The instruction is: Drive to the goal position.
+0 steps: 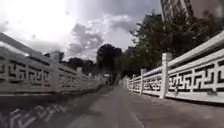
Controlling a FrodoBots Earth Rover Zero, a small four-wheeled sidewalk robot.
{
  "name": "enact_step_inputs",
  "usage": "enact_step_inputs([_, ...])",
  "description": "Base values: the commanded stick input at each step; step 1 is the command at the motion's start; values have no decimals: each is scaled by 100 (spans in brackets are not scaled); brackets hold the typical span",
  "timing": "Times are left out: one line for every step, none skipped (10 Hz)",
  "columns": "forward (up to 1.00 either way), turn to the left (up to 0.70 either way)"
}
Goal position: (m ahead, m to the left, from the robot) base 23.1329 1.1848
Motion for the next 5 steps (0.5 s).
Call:
enact_step_inputs([45,0])
enact_step_inputs([45,0])
enact_step_inputs([45,0])
enact_step_inputs([45,0])
enact_step_inputs([45,0])
